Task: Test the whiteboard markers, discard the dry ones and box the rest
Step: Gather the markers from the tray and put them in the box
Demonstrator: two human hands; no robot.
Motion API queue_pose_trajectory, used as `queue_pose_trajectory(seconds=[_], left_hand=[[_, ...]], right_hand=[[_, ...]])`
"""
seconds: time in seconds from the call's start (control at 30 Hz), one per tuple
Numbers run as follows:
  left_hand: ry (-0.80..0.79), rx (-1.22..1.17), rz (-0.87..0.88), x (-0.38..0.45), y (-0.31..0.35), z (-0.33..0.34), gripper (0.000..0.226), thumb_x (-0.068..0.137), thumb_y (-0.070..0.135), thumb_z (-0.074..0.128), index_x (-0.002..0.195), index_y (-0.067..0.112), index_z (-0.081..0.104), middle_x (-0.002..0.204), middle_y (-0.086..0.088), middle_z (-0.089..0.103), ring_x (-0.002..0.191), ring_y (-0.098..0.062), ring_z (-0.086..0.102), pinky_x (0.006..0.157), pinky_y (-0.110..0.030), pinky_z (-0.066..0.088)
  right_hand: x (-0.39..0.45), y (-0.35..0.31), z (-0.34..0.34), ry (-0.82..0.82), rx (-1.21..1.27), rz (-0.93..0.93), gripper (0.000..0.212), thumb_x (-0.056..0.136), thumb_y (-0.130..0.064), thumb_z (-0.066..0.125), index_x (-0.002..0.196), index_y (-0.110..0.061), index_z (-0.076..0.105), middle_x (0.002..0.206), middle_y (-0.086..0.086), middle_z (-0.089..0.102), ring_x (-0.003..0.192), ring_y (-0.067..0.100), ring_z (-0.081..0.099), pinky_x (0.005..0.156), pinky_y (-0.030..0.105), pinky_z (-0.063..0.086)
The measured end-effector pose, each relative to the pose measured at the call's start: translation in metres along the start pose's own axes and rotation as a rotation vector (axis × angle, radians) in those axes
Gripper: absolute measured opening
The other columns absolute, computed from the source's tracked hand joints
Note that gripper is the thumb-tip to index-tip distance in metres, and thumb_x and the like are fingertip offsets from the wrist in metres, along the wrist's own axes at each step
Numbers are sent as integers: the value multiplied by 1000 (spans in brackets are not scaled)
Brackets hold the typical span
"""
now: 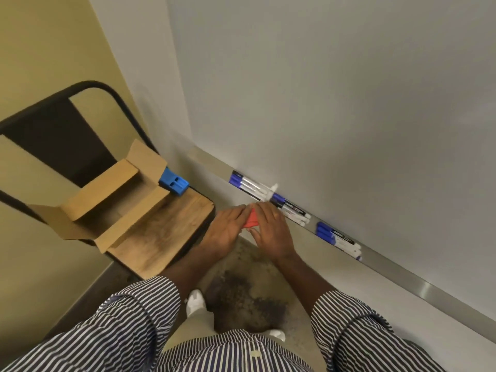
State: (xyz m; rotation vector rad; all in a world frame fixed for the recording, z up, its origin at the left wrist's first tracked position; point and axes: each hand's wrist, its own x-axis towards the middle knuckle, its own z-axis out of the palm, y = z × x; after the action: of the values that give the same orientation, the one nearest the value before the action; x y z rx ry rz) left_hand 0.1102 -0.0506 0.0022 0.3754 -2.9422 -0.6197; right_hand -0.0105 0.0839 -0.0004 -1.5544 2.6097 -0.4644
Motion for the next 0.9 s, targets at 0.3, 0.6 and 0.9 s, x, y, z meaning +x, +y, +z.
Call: queue_pose_trajectory(seconds=[0.3,0.6,0.9], left_hand=[[16,13,298,63,97,27,67,80,5,78,142,3,52,134,-18,62,115,-36,63,100,-47,51],[16,53,607,108,210,77,64,79,3,72,140,3,54,133,-16,61,114,-34,60,99,-43,47],[-95,124,762,104,296,134,77,77,9,68,149,0,43,151,-21,46,138,-39,43,119,-54,29]], right_hand=[[-68,100,-40,220,-14,121,63,87,-37,75,139,-8,53,137,10,57,131,30,51,114,42,41],[-160,182,-79,374,-33,375,64,81,-29,83,135,-7,56,133,12,59,126,32,55,106,42,50],[-237,221,-108,594,-293,379,67,65,-4,91,120,-8,53,116,10,59,110,27,49,88,43,60]])
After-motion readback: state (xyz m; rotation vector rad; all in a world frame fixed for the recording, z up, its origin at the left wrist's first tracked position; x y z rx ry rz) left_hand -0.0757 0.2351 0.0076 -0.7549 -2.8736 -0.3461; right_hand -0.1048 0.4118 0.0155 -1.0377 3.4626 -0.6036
